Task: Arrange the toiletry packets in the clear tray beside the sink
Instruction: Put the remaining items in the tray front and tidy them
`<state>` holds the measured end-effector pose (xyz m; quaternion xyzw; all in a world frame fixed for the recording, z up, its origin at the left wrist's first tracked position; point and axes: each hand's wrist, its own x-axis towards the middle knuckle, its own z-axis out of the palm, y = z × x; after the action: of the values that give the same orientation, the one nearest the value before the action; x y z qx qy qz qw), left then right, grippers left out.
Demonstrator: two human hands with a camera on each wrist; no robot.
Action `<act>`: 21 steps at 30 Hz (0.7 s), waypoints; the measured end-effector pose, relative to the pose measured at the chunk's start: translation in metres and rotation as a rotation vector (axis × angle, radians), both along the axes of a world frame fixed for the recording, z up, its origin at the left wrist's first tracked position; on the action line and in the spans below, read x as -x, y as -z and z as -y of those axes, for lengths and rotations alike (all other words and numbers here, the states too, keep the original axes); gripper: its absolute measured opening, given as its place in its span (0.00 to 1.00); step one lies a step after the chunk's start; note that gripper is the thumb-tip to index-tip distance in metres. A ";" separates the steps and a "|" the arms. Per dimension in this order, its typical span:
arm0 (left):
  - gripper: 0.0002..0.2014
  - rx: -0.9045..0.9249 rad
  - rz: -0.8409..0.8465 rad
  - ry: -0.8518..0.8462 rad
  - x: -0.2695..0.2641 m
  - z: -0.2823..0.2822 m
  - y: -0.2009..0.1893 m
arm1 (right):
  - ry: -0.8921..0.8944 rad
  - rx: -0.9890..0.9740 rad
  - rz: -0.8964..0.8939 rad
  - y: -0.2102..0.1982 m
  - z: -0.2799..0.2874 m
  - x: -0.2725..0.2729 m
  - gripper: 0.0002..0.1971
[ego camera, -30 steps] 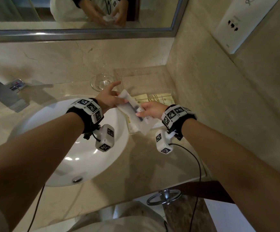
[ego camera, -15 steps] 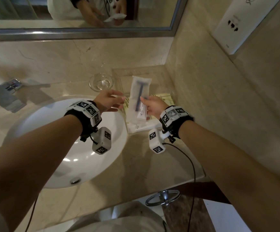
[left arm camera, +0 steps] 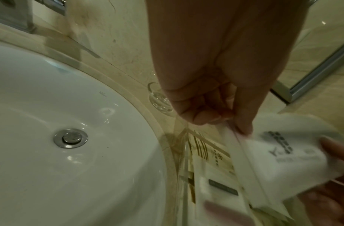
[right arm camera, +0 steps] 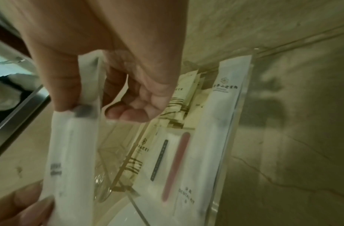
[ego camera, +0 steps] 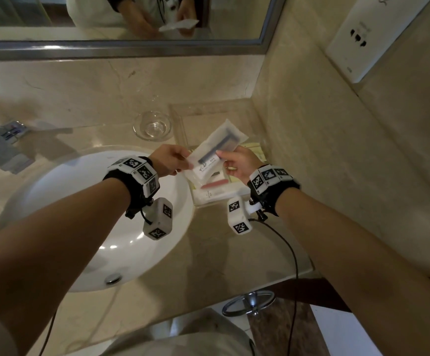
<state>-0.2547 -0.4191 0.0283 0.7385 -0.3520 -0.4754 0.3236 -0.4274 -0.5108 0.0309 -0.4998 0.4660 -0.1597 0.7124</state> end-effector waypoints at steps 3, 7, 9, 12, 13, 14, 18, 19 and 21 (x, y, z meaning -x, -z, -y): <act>0.10 0.030 0.029 -0.027 0.003 0.007 0.002 | 0.036 -0.066 0.005 0.004 0.005 0.007 0.05; 0.08 0.086 0.031 -0.069 0.012 0.022 0.005 | 0.199 -0.124 0.021 0.005 0.009 0.023 0.04; 0.10 0.094 0.015 -0.100 0.018 0.028 0.007 | 0.315 -0.131 -0.009 0.009 0.014 0.033 0.03; 0.11 0.069 -0.007 -0.115 0.025 0.035 0.012 | 0.443 -0.111 -0.132 0.018 0.026 0.049 0.08; 0.10 0.059 -0.008 -0.113 0.027 0.036 0.013 | 0.462 -0.116 -0.155 0.020 0.027 0.052 0.08; 0.10 0.050 -0.009 -0.108 0.028 0.037 0.015 | 0.489 -0.118 -0.165 0.022 0.028 0.055 0.10; 0.08 0.003 -0.031 -0.069 0.032 0.040 0.023 | 0.537 -0.098 -0.230 0.032 0.027 0.060 0.19; 0.07 -0.016 -0.036 -0.055 0.032 0.041 0.025 | 0.532 -0.099 -0.247 0.035 0.027 0.059 0.17; 0.06 -0.059 -0.050 -0.022 0.032 0.041 0.028 | 0.535 -0.086 -0.288 0.042 0.030 0.058 0.12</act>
<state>-0.2869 -0.4602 0.0006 0.7393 -0.3217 -0.5003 0.3157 -0.4855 -0.5404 -0.0107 -0.3463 0.6837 -0.2491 0.5921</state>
